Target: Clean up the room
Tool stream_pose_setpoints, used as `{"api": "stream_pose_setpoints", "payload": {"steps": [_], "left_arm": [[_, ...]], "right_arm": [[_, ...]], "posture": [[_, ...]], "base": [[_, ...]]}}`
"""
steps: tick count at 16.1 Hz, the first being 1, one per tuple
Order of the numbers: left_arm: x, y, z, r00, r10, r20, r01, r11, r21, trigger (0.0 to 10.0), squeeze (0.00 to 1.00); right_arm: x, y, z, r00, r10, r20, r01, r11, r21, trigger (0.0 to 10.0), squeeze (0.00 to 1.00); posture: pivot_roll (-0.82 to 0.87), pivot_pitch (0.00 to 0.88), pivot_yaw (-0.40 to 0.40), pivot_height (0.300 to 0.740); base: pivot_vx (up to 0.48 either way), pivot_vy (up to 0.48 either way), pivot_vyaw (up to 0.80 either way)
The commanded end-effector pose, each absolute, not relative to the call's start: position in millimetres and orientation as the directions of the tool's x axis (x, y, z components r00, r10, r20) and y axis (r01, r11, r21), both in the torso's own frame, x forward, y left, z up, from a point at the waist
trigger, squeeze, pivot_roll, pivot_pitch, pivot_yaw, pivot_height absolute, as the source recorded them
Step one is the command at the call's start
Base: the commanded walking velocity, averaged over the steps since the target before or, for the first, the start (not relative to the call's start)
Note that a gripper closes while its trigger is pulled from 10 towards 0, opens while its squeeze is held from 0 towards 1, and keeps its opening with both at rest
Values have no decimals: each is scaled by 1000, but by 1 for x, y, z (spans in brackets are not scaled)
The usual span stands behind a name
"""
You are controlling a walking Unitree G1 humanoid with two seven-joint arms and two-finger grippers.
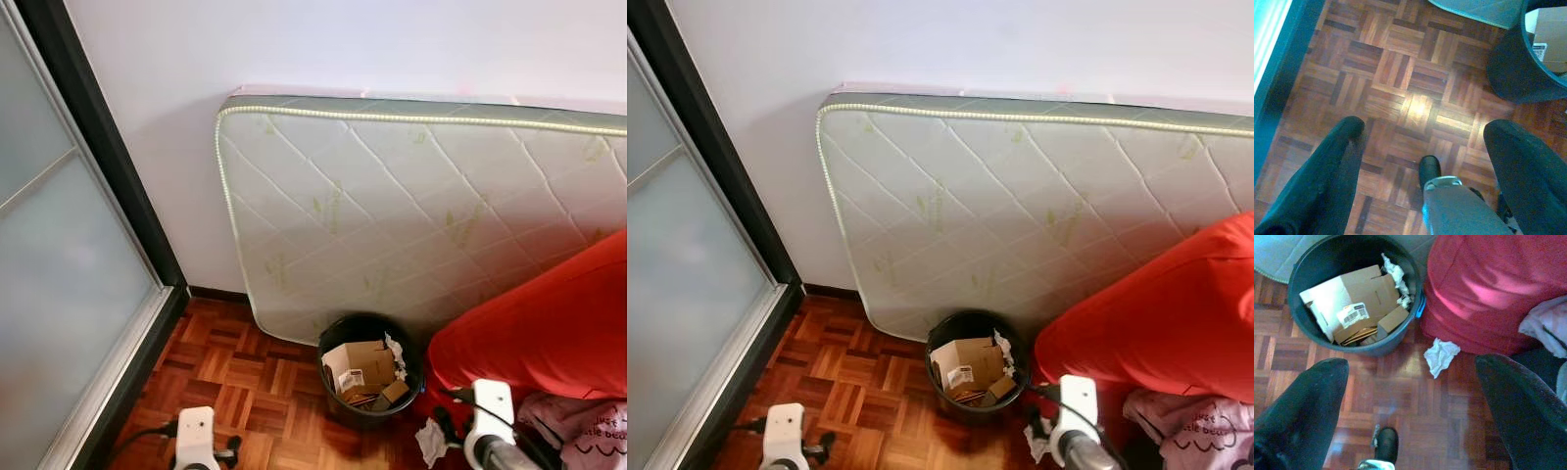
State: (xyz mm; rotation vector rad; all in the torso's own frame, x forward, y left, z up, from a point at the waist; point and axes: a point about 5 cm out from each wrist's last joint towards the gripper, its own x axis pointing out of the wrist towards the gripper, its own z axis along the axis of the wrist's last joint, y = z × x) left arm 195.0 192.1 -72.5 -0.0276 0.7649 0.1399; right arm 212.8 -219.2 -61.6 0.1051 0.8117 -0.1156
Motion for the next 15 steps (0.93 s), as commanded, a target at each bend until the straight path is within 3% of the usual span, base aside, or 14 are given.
{"api": "stream_pose_setpoints", "payload": {"steps": [1,9,15], "left_arm": [[192,194,-74,695,117,-709,-135,990,32,10000,0],[183,208,-77,679,142,-720,-165,986,39,10000,0],[190,206,-74,689,130,-713,-151,988,34,10000,0]], "right_arm": [[207,-215,-66,662,-47,-748,124,991,47,10000,0],[196,-184,-77,646,5,-763,117,987,106,10000,0],[184,-200,-81,624,-15,-781,134,987,88,10000,0]], "posture": [[53,27,-32,740],[77,48,26,740],[71,37,26,740]], "base": [[0,0,0],[0,0,0],[0,0,0]]}}
